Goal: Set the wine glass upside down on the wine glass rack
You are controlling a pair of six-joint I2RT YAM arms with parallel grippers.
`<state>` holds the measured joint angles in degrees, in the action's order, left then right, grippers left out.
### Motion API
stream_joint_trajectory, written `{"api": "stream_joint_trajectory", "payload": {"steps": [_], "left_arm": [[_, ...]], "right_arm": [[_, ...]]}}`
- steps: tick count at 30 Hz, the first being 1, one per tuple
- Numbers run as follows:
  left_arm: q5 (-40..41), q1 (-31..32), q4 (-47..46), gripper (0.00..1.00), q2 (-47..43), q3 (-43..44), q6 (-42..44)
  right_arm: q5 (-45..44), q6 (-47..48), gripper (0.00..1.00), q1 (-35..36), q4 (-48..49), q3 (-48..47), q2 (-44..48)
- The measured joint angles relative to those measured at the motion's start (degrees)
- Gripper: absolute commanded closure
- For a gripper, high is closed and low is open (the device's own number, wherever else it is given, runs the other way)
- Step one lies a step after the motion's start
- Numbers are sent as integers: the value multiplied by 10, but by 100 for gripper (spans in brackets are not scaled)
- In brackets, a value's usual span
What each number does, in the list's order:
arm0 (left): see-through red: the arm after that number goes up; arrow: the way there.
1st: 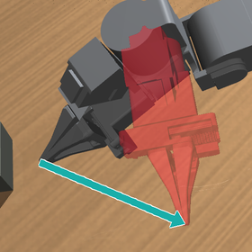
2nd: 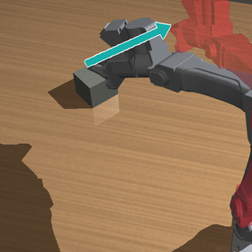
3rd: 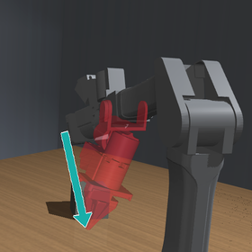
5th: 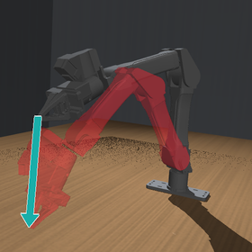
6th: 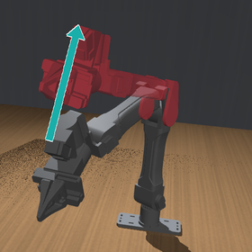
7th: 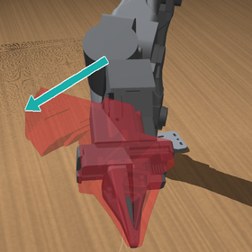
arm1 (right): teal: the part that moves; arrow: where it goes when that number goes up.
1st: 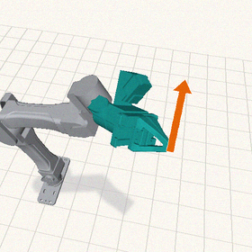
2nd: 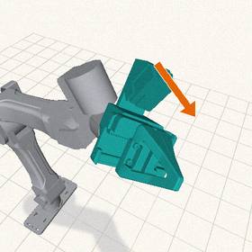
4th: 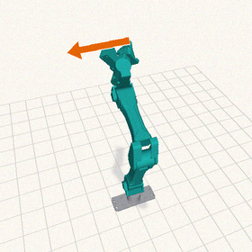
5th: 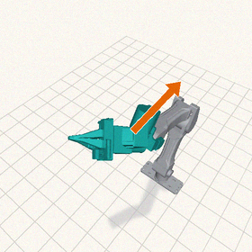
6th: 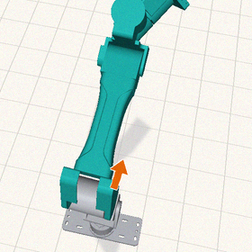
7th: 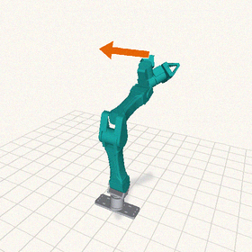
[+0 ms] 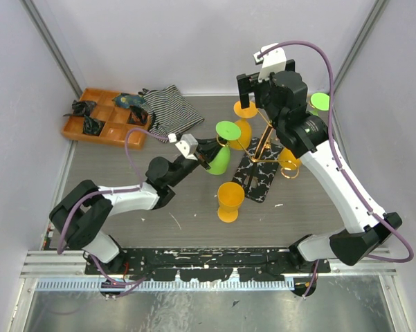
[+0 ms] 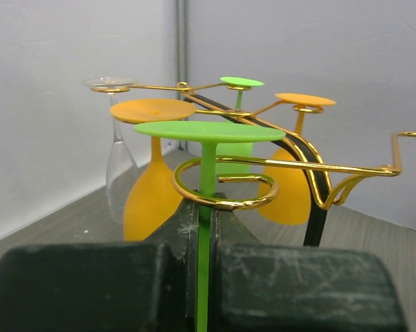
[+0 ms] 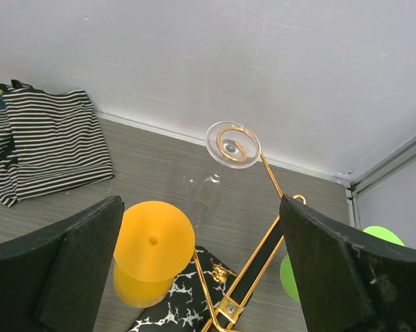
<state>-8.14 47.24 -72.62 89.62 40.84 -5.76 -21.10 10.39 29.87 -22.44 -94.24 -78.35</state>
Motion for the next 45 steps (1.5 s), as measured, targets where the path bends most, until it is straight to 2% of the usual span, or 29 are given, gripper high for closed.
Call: {"api": "stream_joint_trajectory", "payload": {"steps": [12, 23, 24, 26, 28, 32, 38, 45], "left_arm": [[49, 2, -16, 100, -47, -46, 31], [-4, -1, 17, 98, -70, -50, 38], [-10, -1, 17, 96, -69, -49, 38], [-22, 1, 18, 85, -63, -45, 38], [-31, 5, 18, 63, -52, -38, 37], [-39, 9, 18, 46, -40, -31, 36], [-22, 9, 21, 40, -46, -37, 41], [8, 9, 60, 39, -109, -90, 47]], "right_arm": [[0, 0, 0, -1, 0, 3, 0], [4, 0, 0, -1, 0, 3, 0], [4, 0, 0, -1, 0, 4, 0], [4, 0, 0, -1, 0, 4, 0], [5, 0, 0, -1, 0, 4, 0], [5, 0, 0, -1, 0, 5, 0], [5, 0, 0, -2, 0, 5, 0], [14, 0, 1, -3, -9, 4, 0]]}}
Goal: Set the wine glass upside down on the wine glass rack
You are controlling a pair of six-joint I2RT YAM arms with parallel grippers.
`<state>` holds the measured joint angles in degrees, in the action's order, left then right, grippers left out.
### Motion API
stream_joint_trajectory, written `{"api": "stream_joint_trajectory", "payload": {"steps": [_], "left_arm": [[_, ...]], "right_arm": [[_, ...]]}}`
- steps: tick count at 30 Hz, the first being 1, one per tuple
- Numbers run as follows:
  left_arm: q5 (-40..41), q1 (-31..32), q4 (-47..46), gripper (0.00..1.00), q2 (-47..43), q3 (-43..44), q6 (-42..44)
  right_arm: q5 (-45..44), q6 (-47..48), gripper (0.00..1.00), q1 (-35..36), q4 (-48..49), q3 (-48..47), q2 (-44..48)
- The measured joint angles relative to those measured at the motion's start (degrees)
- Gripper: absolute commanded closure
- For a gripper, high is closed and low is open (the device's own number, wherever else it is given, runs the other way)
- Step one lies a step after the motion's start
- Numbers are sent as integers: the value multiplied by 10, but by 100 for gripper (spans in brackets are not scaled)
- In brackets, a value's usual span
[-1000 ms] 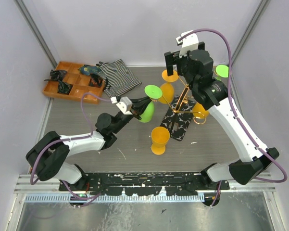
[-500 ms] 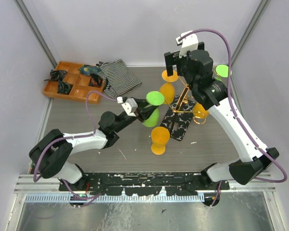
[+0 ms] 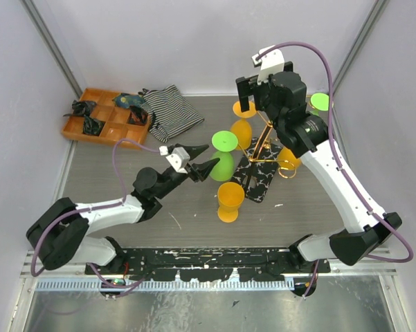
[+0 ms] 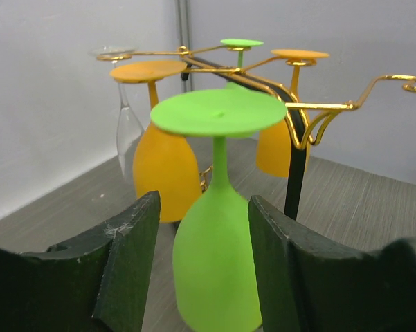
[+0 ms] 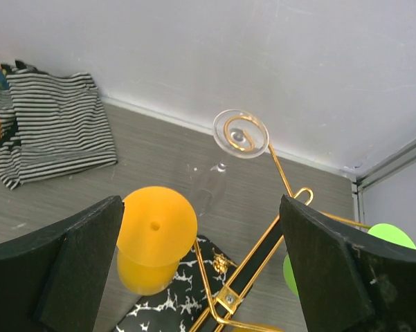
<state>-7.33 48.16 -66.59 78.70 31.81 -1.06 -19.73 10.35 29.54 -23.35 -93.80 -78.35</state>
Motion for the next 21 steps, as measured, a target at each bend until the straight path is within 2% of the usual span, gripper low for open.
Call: {"api": "stream_joint_trajectory", "payload": {"steps": [4, 7, 10, 13, 17, 21], "left_arm": [[27, 0, 50, 38, -55, -37, 9], [58, 0, 96, 33, -111, -62, 14], [117, 0, 169, 27, -172, -69, 17], [185, -6, 238, 24, -235, -66, 10], [230, -64, 343, 23, -283, -31, -21], [228, -151, 428, 24, -273, 28, -69]], "right_arm": [[20, 0, 3, 0, -53, -23, -1], [54, -3, 10, 0, -98, -61, -2], [75, -19, 12, 6, -146, -111, -9], [54, -30, 11, 40, -191, -156, -26], [27, -37, 11, 127, -239, -168, -51], [32, -54, 11, 189, -269, -154, -65]]}}
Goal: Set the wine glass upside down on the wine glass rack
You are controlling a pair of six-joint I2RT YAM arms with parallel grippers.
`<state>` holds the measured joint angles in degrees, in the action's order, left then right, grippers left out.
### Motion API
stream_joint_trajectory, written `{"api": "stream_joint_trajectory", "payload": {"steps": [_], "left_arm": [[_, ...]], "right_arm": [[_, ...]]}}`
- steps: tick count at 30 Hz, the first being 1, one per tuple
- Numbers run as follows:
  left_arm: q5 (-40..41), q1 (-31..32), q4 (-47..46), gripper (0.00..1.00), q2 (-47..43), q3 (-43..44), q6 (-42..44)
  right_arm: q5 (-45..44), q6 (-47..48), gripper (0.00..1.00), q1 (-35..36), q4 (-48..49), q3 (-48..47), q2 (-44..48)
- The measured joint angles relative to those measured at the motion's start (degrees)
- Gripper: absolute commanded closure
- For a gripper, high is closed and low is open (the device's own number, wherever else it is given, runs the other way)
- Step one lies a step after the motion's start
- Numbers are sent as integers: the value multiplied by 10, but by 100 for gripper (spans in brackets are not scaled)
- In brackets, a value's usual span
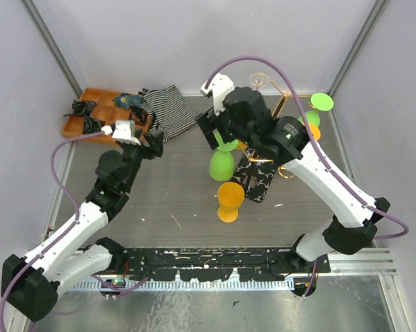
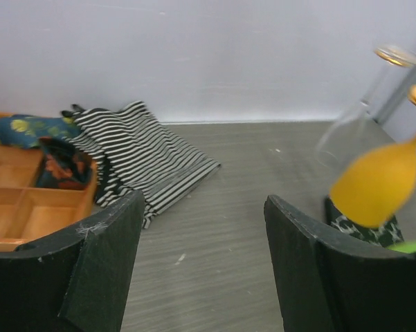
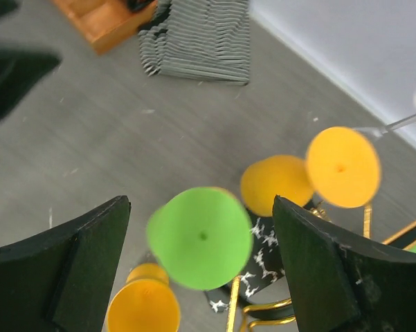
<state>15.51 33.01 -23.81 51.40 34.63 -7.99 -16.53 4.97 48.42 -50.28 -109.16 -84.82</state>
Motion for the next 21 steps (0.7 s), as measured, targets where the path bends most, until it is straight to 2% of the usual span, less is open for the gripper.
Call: {"api": "stream_joint_trajectory", "payload": {"steps": [4, 9, 17, 21], "left_arm": [[-26, -76, 53, 26, 43, 59, -50], [-57, -99, 86, 27, 89, 97, -80], [-77, -100, 121, 29, 96, 101, -96], [-79, -100, 139, 30, 81, 101, -99]], "right_arm": [[-21, -9, 13, 77, -30, 20, 0], [-27, -45, 16, 177, -69, 62, 4], [-5, -147, 21, 186, -97, 229, 68], [5, -177, 23, 186, -103, 276, 97]]}}
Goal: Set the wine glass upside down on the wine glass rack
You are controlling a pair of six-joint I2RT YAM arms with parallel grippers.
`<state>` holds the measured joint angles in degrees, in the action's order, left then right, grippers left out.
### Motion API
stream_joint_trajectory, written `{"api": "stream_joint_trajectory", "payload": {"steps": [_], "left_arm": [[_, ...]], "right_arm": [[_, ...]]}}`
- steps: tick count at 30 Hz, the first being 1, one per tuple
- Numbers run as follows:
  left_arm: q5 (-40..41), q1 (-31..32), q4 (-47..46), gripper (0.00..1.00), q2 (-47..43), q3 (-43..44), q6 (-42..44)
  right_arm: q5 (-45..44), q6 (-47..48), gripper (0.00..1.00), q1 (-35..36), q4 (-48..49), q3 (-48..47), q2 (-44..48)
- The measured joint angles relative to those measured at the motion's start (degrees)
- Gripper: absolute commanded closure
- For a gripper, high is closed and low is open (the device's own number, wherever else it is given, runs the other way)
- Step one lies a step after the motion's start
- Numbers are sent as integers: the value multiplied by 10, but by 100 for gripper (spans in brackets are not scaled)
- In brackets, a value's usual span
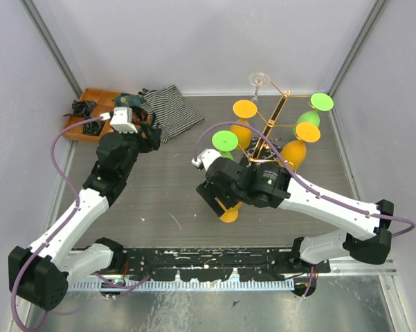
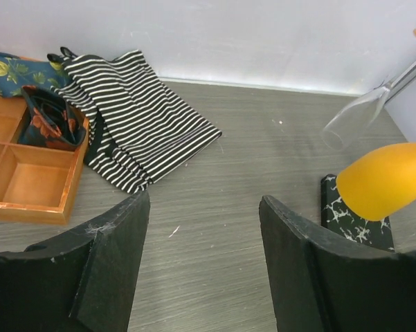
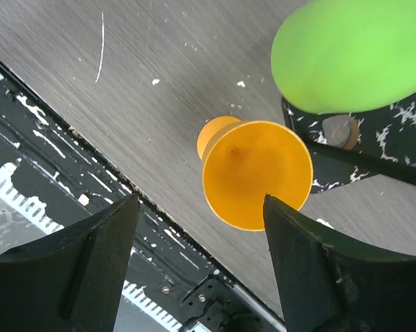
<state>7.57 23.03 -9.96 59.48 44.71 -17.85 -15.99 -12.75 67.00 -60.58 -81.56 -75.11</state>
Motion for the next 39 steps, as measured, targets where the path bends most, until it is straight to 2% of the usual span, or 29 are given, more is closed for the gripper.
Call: {"api": "stream_joint_trajectory", "payload": {"steps": [6, 20, 24, 28, 31, 34, 39], "left_arm": [[3, 0, 13, 30, -38, 0, 0], [25, 0, 55, 33, -107, -7, 0], [29, 0, 67, 34, -117, -10, 0], [33, 0, 74, 35, -119, -10, -1], [35, 0, 74, 35, -120, -10, -3], [42, 0, 76, 34, -120, -10, -11], [76, 0, 121, 21, -114, 12, -42]], "right_arm": [[30, -10, 26, 0, 7, 41, 8], [63, 16, 42, 0, 37, 78, -40], [58, 22, 55, 0, 40, 91, -43], [44, 28, 81, 0, 43, 92, -43], [30, 30, 96, 0, 44, 92, -43], [16, 37, 99, 0, 43, 88, -44], [4, 54, 99, 0, 38, 38, -53]]}}
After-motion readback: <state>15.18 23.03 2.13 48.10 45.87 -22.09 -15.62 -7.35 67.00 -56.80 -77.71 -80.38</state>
